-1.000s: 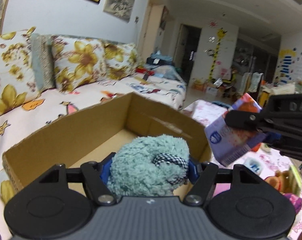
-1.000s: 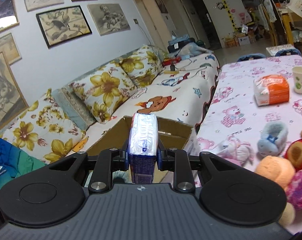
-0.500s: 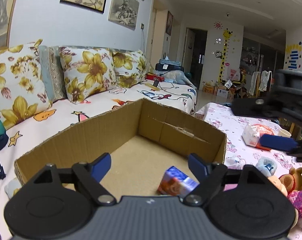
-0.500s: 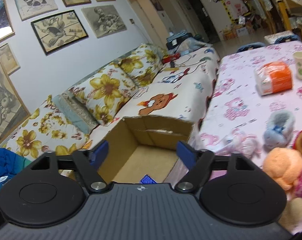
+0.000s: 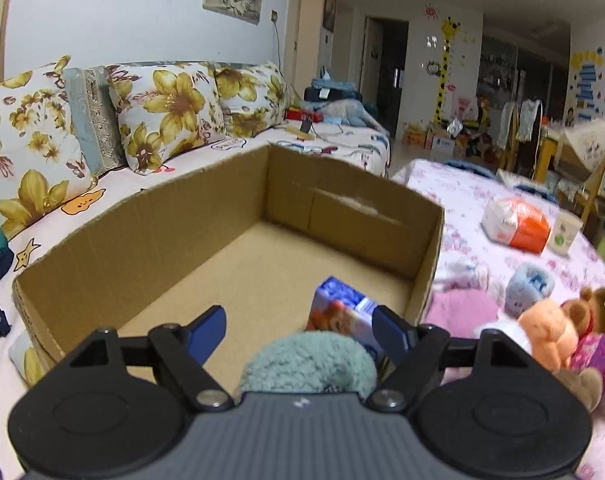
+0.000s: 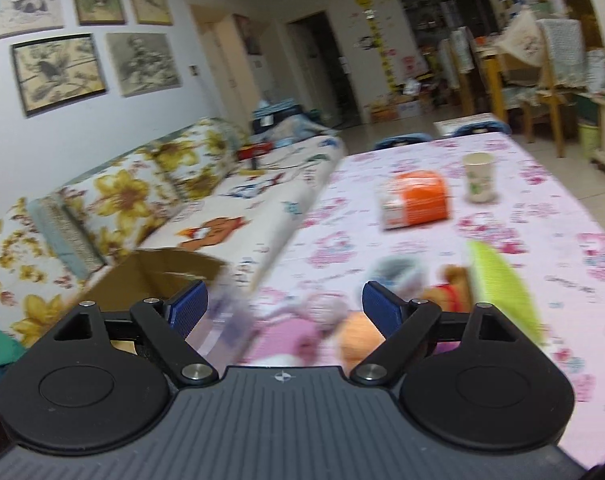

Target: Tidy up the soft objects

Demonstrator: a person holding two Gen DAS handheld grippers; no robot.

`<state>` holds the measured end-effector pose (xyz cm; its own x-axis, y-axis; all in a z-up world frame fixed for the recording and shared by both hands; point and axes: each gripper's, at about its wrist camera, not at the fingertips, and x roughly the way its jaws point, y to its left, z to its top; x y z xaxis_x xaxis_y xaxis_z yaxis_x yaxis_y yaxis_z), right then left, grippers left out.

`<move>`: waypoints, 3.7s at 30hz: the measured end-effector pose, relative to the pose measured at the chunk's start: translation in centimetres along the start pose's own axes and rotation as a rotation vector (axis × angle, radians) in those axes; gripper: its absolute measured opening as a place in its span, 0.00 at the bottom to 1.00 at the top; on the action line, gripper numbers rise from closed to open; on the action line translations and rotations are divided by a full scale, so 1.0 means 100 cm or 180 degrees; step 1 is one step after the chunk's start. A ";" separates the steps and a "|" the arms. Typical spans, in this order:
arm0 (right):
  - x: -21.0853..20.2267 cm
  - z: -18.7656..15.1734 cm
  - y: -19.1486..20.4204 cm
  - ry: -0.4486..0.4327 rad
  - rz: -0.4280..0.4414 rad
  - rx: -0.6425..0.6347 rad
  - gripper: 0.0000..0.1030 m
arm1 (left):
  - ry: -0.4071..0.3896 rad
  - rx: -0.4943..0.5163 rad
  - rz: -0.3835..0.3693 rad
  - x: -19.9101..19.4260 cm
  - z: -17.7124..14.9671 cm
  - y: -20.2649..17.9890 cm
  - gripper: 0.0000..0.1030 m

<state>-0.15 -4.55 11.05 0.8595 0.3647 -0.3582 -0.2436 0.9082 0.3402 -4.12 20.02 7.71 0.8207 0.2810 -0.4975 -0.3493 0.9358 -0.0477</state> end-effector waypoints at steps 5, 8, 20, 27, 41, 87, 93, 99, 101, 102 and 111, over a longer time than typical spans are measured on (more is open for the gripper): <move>-0.011 -0.006 -0.033 -0.0065 -0.0330 0.0122 1.00 | -0.0112 0.0204 0.0120 -0.001 -0.005 -0.013 0.79; -0.013 -0.012 -0.051 -0.0090 -0.0515 0.0216 1.00 | -0.0188 0.0352 0.0175 -0.004 -0.007 -0.021 0.79; -0.007 -0.028 -0.089 -0.0038 -0.0950 0.0358 1.00 | -0.0153 0.0319 0.0004 -0.008 -0.006 -0.045 0.76; -0.009 -0.029 -0.094 -0.0036 -0.0879 0.0109 1.00 | -0.0567 0.0487 -0.0029 -0.026 -0.003 -0.058 0.83; 0.008 -0.023 -0.103 0.0122 -0.0686 -0.0203 1.00 | -0.0409 0.0929 -0.0981 -0.035 -0.028 -0.124 0.83; 0.000 -0.015 -0.123 0.0100 -0.0674 -0.0216 0.28 | 0.0495 0.1289 -0.1327 0.007 -0.068 -0.180 0.30; -0.017 -0.011 -0.121 -0.0008 -0.0588 -0.0034 0.27 | 0.0345 0.1124 -0.1512 -0.005 -0.055 -0.174 0.30; -0.037 -0.006 -0.133 -0.0125 -0.0443 0.0416 0.27 | 0.0110 0.0972 -0.1673 -0.018 -0.041 -0.168 0.30; -0.043 -0.005 -0.135 -0.0166 -0.0375 0.0526 0.27 | 0.0067 0.0923 -0.1701 -0.020 -0.038 -0.165 0.30; -0.047 -0.005 -0.134 -0.0197 -0.0330 0.0567 0.27 | 0.0044 0.0898 -0.1711 -0.021 -0.037 -0.163 0.30; -0.064 0.000 -0.124 -0.0365 -0.0019 0.0796 0.27 | -0.0156 0.0755 -0.1732 -0.027 -0.027 -0.148 0.30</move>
<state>-2.62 -18.11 9.07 0.9093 0.3209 -0.2650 -0.1321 0.8263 0.5475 -2.40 4.85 7.47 0.8753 -0.2480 -0.4151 0.2332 0.9685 -0.0870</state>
